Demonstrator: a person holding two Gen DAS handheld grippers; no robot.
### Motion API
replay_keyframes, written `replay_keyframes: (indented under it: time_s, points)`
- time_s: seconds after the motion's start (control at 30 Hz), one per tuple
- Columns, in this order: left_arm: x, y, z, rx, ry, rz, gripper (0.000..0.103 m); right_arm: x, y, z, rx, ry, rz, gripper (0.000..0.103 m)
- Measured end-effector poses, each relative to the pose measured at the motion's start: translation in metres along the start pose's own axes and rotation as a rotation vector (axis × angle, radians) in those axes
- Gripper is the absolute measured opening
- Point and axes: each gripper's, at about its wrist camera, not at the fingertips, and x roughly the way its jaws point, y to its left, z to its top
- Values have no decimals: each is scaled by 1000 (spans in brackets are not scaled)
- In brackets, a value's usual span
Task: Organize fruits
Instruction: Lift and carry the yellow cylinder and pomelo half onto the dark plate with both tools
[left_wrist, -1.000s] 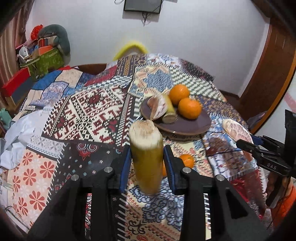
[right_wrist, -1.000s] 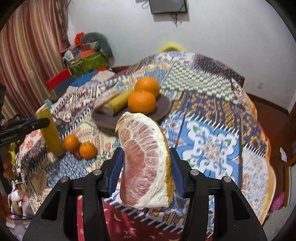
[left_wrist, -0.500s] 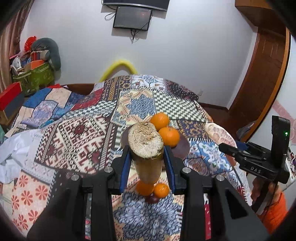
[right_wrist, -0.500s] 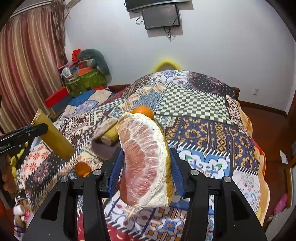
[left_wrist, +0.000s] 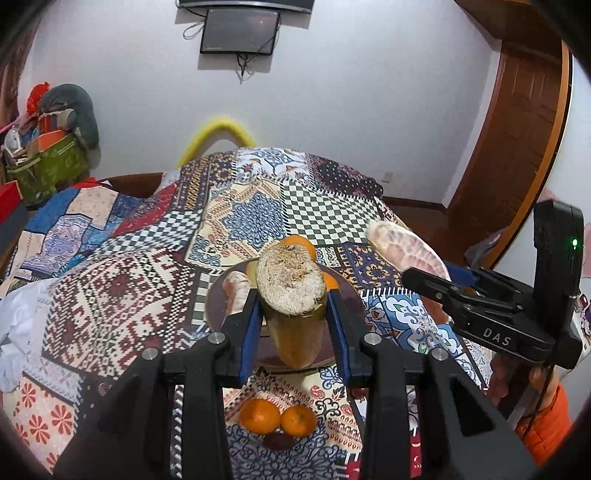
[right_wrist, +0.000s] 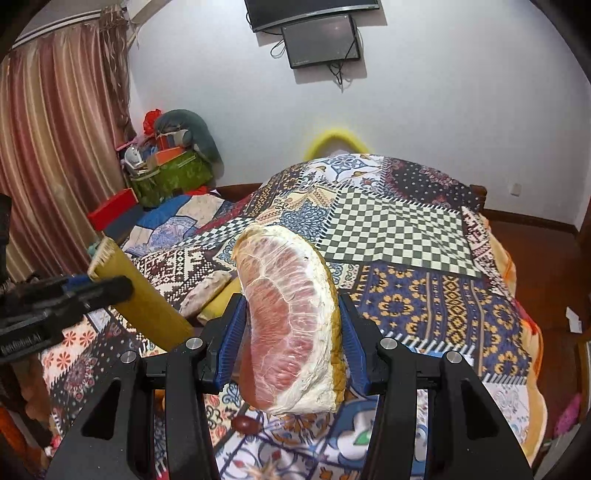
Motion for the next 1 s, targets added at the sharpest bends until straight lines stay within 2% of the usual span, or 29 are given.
replay_keyframes:
  time_s: [0.4, 1.0]
  points:
    - [61, -1, 3, -28, 94, -19, 34, 42, -6, 13, 11, 38, 21, 46]
    - [106, 11, 24, -104, 116, -6, 35, 95, -27, 1, 91, 176, 34, 47]
